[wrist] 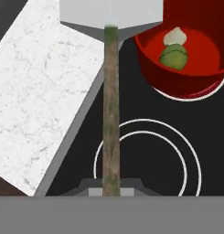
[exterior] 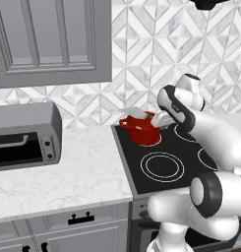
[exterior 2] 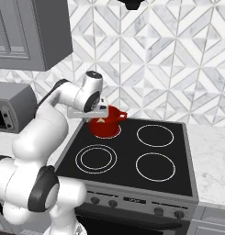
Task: Put the lime and garlic in the pot. Retrieve the spatula and lightly stir the vegetables in the pot.
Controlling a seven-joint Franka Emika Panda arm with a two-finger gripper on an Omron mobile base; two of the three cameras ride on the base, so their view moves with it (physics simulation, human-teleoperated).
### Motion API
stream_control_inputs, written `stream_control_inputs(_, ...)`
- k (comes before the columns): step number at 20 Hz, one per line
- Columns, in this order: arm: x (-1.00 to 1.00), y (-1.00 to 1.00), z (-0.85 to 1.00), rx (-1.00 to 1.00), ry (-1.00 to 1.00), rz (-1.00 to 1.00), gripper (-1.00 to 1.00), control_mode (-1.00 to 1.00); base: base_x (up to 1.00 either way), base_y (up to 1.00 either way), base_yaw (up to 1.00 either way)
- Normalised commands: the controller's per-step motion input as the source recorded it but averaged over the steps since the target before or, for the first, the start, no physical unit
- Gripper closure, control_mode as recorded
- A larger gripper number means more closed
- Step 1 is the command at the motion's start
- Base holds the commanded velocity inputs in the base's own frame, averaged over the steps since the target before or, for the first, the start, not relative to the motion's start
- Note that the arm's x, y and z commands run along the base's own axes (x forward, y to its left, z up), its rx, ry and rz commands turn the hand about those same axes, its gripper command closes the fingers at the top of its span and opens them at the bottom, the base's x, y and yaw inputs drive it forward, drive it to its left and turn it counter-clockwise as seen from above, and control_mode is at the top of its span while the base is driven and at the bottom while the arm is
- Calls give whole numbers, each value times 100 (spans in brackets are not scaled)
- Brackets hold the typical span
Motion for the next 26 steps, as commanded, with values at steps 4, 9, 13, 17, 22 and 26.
stream_control_inputs(4, 29, -10, 0, 18, 16, -21, 100, -100, 0, 0, 0)
stream_control_inputs(9, 23, -12, 0, 13, 10, -11, 100, -100, 0, 0, 0)
stream_control_inputs(13, 69, 14, -1, 3, 5, -23, 100, -100, 0, 0, 0)
stream_control_inputs(17, 17, 15, 0, 0, 0, -34, 100, -100, 0, 0, 0)
stream_control_inputs(22, 32, 3, 0, 0, -5, -37, 100, -100, 0, 0, 0)
stream_control_inputs(26, 29, 13, 0, 14, -8, -38, 100, -100, 0, 0, 0)
